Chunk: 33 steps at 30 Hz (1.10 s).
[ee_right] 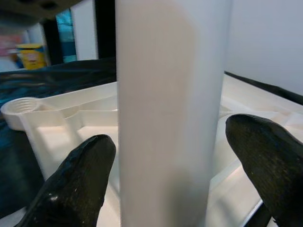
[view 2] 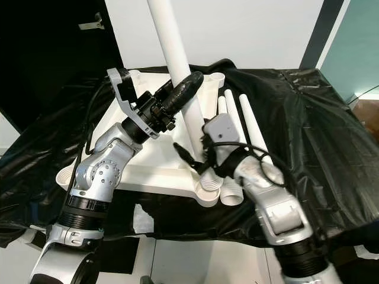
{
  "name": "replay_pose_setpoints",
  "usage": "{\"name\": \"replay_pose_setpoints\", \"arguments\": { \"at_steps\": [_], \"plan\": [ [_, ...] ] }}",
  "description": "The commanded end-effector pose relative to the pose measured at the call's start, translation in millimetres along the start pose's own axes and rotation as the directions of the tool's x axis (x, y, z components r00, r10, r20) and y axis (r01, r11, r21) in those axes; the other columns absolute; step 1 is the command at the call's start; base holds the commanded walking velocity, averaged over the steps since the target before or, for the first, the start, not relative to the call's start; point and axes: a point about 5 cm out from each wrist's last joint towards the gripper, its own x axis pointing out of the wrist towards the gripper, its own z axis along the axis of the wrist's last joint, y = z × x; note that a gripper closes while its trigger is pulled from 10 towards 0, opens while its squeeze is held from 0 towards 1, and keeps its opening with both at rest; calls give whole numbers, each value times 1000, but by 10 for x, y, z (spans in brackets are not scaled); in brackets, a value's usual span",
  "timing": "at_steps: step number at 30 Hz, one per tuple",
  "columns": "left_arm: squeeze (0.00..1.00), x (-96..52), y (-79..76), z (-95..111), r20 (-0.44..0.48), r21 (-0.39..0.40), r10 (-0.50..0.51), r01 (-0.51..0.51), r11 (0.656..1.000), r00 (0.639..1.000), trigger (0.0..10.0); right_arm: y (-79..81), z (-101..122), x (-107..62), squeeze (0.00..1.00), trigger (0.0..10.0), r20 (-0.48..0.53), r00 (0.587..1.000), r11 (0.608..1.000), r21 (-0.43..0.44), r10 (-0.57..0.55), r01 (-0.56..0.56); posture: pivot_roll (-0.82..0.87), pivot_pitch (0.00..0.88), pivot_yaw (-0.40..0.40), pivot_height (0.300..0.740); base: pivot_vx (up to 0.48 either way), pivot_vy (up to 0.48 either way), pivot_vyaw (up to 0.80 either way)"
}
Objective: Building children table
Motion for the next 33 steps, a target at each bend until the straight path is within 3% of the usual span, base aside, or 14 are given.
{"name": "replay_pose_setpoints", "arguments": {
  "at_steps": [1,3,5,18,19,22,23,27,28,33],
  "plan": [
    [0,-12,-68,-27,-12,2,-110,110,994,994,0,21,51,-43,0,5020,6,999,999,9,49,-49,-142,0,28,740,0,0,0],
    [0,-16,-69,-28,-12,2,-108,108,994,994,0,21,47,-59,0,5020,-1,998,998,7,58,-58,-143,1,28,740,0,0,0],
    [0,-21,-71,-35,-13,0,-107,107,994,994,0,15,14,-82,0,314,-16,998,998,12,60,-60,-149,2,32,740,0,0,0],
    [0,22,-73,-28,-16,20,-107,107,994,994,0,-1,-129,-54,0,0,-51,997,996,58,64,-61,-143,5,43,740,0,0,0],
    [451,18,-56,-32,-23,28,-88,89,996,996,4980,5,-135,-44,0,0,-51,997,996,69,63,-59,-140,4,44,740,0,0,0],
    [451,18,-56,-32,-23,28,-88,89,996,996,4980,5,-135,-44,0,0,-51,997,996,69,63,-59,-140,4,44,740,0,0,0],
    [1000,12,-49,-26,-22,14,-86,86,996,996,10000,21,-141,-30,0,0,-48,997,995,79,60,-56,-136,3,45,740,0,0,0],
    [1000,17,-33,-5,-20,42,-63,63,997,998,10000,70,-140,2,0,0,-37,998,994,97,52,-49,-132,1,48,740,0,0,0],
    [0,24,-18,25,-9,53,-51,52,997,999,10000,129,-129,44,0,0,-20,999,992,119,35,-33,-131,0,50,740,0,0,0],
    [0,-106,-78,165,25,-29,-180,181,983,983,10000,299,-69,130,0,0,32,999,981,194,-10,3,-135,5,55,740,0,0,0]
  ]
}}
